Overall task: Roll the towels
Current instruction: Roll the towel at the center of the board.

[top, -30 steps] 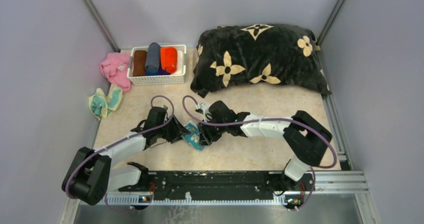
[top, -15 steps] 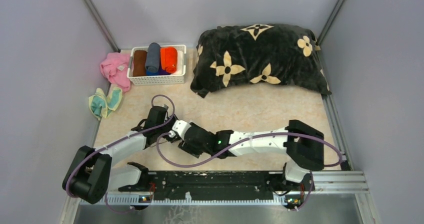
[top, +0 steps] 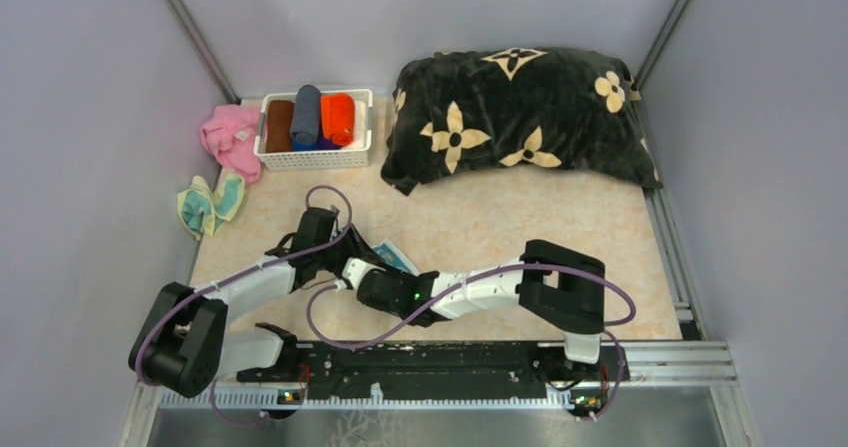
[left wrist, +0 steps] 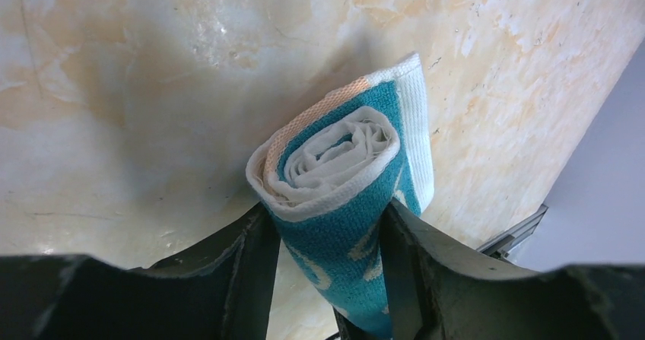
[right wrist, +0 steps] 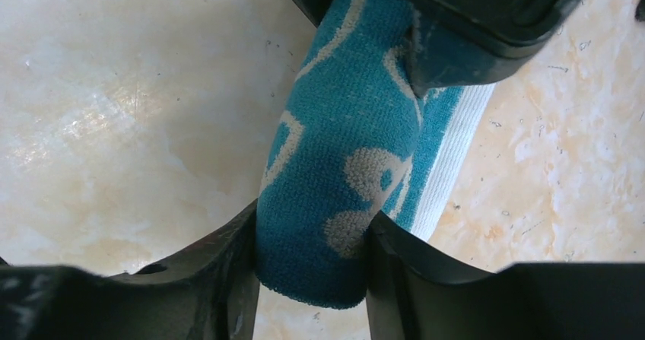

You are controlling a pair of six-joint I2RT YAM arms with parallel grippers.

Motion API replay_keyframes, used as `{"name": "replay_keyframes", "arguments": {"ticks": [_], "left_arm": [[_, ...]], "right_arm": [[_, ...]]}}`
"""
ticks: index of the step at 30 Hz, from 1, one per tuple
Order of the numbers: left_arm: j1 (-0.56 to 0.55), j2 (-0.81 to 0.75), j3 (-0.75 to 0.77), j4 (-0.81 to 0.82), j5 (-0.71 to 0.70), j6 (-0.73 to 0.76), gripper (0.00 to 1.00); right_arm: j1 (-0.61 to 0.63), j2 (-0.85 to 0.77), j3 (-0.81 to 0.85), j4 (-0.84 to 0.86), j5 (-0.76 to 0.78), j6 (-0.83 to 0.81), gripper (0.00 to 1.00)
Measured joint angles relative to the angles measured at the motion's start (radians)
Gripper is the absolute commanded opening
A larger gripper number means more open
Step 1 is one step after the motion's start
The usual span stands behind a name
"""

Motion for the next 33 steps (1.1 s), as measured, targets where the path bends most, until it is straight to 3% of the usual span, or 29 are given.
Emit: {"name": "replay_keyframes", "arguments": {"ticks": [5,7,8,9,16,23,28,33], "left_arm": [[0.000,0.008,0.011,-0.003,0.008,0.001,0.62],[0.000,0.003,0.013,-0.008,0.006,0.002,0.65],[0.000,-0.003,0.013,-0.011,0.004,0.002,0.66],[0.000,-0.011,0.013,-0.018,-0.002,0.001,0.68],[0.008,-0.145,-0.010,-0.065,-0.039,-0.028,0.74],[0.009,-0.298,-0.100,-0.032,-0.007,-0.101,0.72],[0.009,-0.262,-0.167,0.071,0.063,-0.163,0.69],[0.000,-0.135,-0.167,0.198,0.115,-0.192,0.64]], "right_arm": [[-0.011,-0.001,-0.006,0.011,-0.037,0.008,0.30],[-0.036,-0.016,-0.022,0.028,-0.091,0.016,0.17],[-0.055,-0.029,-0.036,0.041,-0.134,0.024,0.02],[-0.077,-0.043,-0.050,0.053,-0.179,0.035,0.00],[-0.266,-0.100,-0.158,0.209,-0.594,0.174,0.00],[-0.457,-0.067,-0.325,0.566,-1.000,0.447,0.00],[-0.516,0.021,-0.391,0.809,-1.163,0.649,0.04],[-0.528,0.075,-0.422,0.946,-1.216,0.785,0.09]]}}
